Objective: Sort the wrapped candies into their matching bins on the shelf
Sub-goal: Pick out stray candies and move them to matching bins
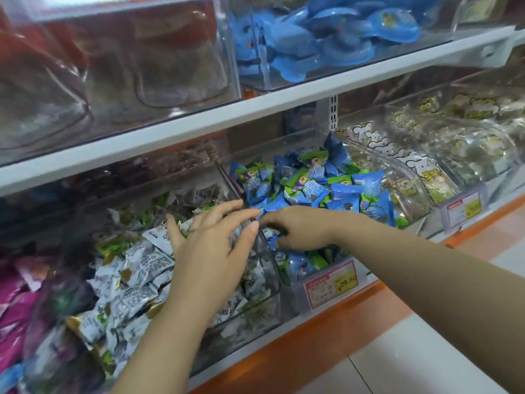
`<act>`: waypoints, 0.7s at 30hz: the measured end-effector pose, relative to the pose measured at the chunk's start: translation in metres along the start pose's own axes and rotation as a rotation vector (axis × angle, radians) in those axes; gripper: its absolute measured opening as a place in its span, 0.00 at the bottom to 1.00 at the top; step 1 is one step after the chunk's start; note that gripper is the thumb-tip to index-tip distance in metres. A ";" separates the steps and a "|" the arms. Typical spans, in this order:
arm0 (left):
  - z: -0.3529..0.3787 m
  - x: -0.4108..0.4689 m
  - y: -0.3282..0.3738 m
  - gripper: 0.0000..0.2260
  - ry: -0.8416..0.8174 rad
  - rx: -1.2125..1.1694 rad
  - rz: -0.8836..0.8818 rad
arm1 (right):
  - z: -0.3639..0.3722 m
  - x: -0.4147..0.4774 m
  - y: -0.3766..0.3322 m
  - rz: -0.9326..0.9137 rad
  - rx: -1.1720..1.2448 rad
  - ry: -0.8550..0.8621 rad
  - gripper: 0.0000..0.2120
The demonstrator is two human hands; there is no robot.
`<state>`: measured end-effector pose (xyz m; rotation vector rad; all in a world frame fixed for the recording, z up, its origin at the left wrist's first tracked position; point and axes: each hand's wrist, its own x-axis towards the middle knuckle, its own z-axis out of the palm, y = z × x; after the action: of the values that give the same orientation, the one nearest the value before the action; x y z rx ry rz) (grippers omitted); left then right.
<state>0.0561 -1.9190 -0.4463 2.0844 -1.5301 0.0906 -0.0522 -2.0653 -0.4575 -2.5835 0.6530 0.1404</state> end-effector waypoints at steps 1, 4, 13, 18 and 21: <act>0.000 0.000 0.000 0.23 0.002 -0.004 0.003 | 0.001 0.002 -0.002 0.000 -0.025 -0.001 0.25; -0.001 -0.001 0.000 0.20 -0.012 0.004 -0.002 | -0.003 0.006 -0.006 0.012 -0.019 0.004 0.25; -0.004 -0.002 -0.001 0.16 -0.070 0.004 -0.010 | 0.005 0.004 -0.010 0.025 -0.152 0.031 0.18; -0.010 -0.005 -0.004 0.15 -0.047 -0.019 -0.017 | -0.026 -0.035 -0.016 0.034 0.057 0.280 0.18; -0.022 -0.006 -0.010 0.12 0.062 -0.063 -0.070 | -0.038 -0.047 -0.028 0.045 0.180 0.503 0.21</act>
<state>0.0687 -1.9017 -0.4339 2.0636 -1.4047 0.0801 -0.0813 -2.0418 -0.4022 -2.4353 0.8534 -0.5461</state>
